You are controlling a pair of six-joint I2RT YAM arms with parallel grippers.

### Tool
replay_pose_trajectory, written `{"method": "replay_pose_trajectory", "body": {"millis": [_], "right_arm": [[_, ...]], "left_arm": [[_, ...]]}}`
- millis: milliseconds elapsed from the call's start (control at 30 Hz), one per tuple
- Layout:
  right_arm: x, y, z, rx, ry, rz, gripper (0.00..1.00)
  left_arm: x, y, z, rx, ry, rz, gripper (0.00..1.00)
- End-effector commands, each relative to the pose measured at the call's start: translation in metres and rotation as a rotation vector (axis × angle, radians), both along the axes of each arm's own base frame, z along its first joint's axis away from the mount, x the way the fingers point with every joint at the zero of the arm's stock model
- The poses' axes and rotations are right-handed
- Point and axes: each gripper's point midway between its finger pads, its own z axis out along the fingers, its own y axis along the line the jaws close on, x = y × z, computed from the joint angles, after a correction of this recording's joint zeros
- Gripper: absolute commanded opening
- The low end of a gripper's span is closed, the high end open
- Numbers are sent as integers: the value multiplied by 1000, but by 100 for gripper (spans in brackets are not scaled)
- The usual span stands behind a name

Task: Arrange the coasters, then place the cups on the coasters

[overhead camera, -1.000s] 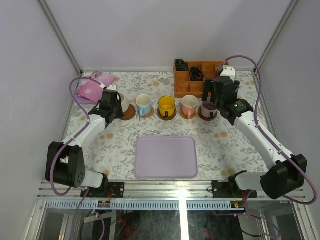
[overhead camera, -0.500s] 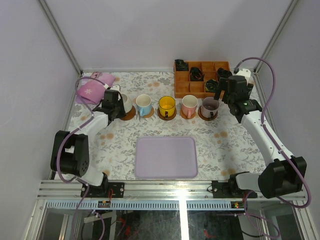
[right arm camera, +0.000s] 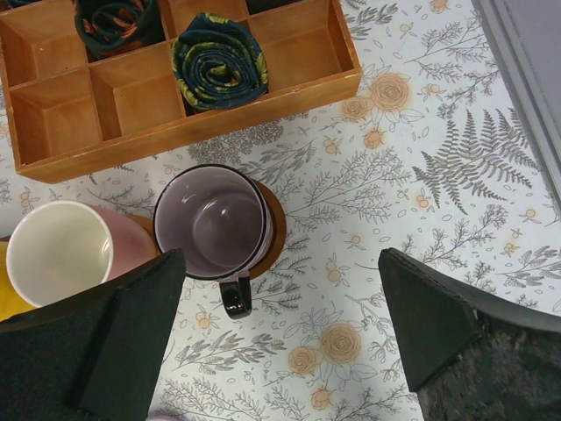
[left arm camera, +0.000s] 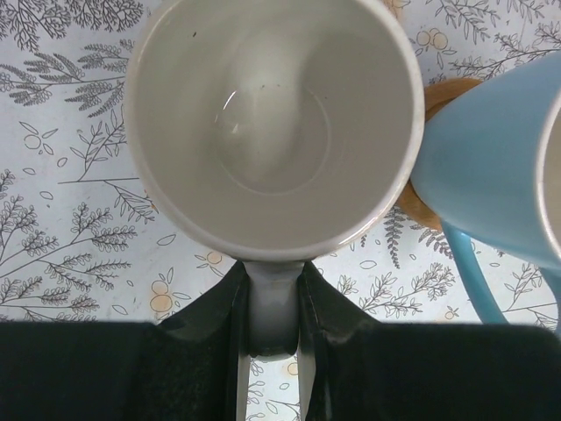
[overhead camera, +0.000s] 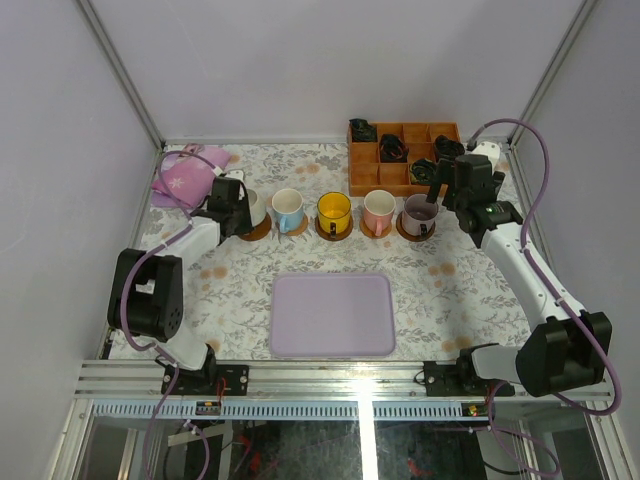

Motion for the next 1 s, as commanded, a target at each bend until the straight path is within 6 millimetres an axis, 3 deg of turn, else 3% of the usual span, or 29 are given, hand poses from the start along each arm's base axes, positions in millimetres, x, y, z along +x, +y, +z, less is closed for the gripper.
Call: {"method": "replay_pose_trajectory", "body": {"millis": [0, 467, 967], "right_arm": [[1, 4, 15, 44, -55, 7, 99], [-3, 8, 9, 68, -40, 21, 99], [-8, 10, 3, 90, -34, 24, 99]], "left_arm": [[31, 1, 41, 1, -141, -10, 0], [13, -1, 29, 3, -65, -28, 0], [12, -7, 12, -19, -19, -49, 2]]}}
